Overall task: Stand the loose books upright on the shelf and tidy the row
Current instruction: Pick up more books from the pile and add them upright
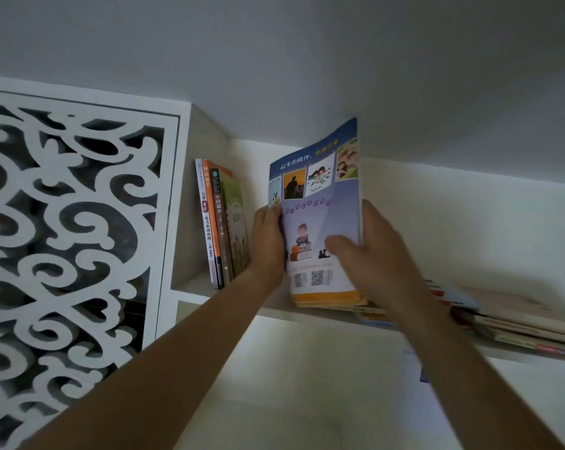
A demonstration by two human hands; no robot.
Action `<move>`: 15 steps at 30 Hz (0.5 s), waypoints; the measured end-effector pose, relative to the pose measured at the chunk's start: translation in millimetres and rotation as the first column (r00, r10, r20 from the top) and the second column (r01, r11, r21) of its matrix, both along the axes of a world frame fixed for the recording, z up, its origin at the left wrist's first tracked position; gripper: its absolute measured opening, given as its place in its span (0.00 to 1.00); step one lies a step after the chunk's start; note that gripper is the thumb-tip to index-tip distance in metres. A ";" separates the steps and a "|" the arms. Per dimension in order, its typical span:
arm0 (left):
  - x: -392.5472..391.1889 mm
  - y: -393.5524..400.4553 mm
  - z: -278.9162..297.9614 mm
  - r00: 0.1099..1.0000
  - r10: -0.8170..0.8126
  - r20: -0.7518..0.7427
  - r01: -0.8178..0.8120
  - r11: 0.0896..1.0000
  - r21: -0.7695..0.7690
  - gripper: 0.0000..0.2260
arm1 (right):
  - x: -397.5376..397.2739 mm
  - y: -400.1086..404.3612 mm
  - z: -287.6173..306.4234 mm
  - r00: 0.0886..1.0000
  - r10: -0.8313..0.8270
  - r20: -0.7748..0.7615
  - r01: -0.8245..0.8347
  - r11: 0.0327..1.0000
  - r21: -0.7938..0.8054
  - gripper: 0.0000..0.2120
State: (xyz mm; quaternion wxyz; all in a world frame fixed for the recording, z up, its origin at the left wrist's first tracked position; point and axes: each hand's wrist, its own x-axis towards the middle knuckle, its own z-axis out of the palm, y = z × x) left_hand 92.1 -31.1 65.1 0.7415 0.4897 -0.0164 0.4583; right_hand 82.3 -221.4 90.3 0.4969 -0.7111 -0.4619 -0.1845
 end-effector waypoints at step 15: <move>-38.5 57.3 -35.0 0.626 0.740 0.246 -0.623 0.285 0.728 0.18 | 17.5 84.8 -39.0 0.958 -0.256 0.133 0.230 0.955 0.186 0.17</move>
